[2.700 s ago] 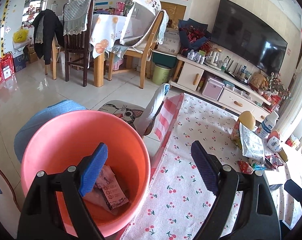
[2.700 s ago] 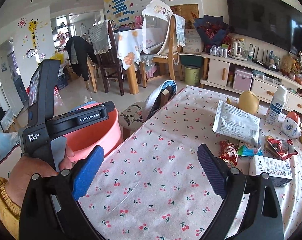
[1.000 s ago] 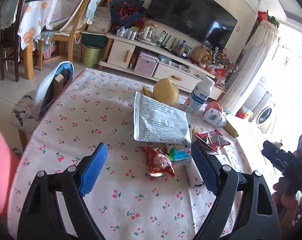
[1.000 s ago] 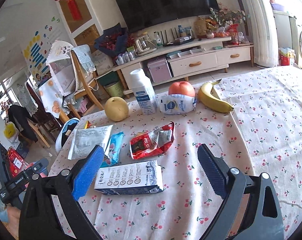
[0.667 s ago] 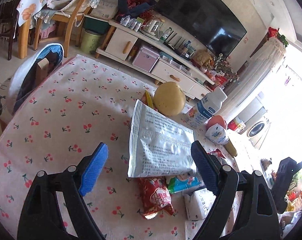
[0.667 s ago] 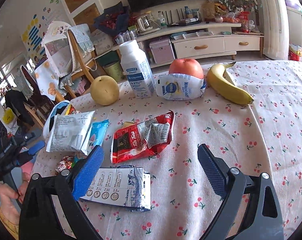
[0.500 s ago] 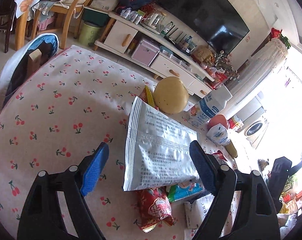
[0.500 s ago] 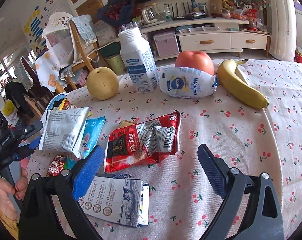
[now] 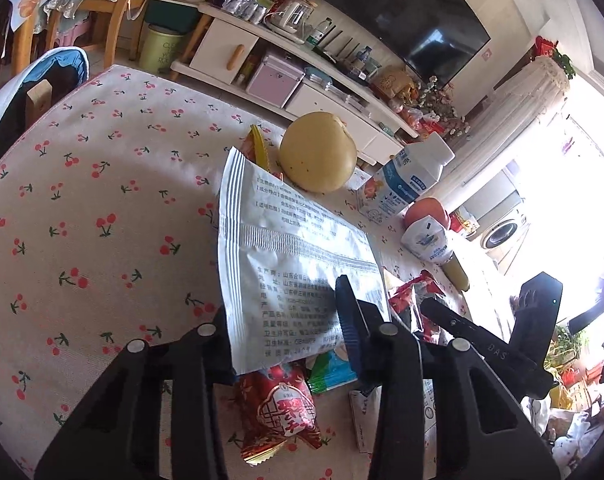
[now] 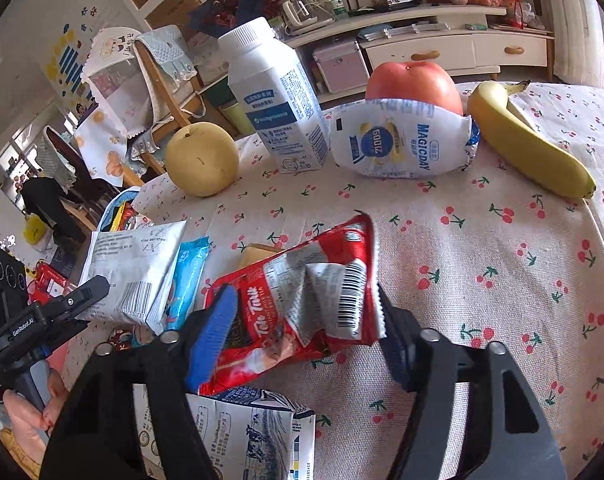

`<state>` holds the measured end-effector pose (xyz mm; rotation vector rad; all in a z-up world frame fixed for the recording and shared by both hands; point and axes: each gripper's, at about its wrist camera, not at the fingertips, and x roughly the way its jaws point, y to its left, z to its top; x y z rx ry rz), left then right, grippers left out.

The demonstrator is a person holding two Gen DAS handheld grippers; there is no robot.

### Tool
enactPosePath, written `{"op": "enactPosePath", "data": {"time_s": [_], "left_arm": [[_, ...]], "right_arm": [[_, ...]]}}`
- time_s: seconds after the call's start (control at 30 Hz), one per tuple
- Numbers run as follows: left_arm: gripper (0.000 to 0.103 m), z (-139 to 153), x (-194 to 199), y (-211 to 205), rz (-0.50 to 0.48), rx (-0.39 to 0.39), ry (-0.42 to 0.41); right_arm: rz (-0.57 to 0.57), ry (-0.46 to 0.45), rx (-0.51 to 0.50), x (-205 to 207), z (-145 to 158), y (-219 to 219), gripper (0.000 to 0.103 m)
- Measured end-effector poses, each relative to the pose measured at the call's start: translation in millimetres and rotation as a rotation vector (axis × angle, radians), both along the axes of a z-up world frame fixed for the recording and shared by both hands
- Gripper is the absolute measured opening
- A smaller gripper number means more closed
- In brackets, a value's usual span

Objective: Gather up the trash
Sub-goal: 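Grasp the white paper sachet with the left gripper while the right gripper grasps the red chip bag, then lift the sachet and red chip bag and carry both toward the pink bucket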

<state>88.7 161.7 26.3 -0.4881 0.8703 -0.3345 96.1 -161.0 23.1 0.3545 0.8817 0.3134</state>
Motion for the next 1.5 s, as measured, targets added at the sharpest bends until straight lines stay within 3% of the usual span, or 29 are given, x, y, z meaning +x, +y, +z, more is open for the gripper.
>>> {"op": "enactPosePath", "data": {"time_s": [0.1, 0.53, 1.1, 1.5], "left_arm": [[0.027, 5, -4, 1, 0.008, -0.006, -0.023], [0.012, 20, -25, 11, 0.077, -0.039, -0.084], [0.008, 35, -61, 40, 0.145, -0.074, -0.110], [0.008, 45, -115, 60, 0.189, -0.040, -0.128]], "right_arm": [[-0.009, 0.000, 0.034, -1, 0, -3, 0.039], [0.018, -0.097, 0.016, -19, 22, 5, 0.025], [0.061, -0.259, -0.068, -59, 69, 27, 0.021], [0.142, -0.332, -0.107, -99, 89, 64, 0.021]]}}
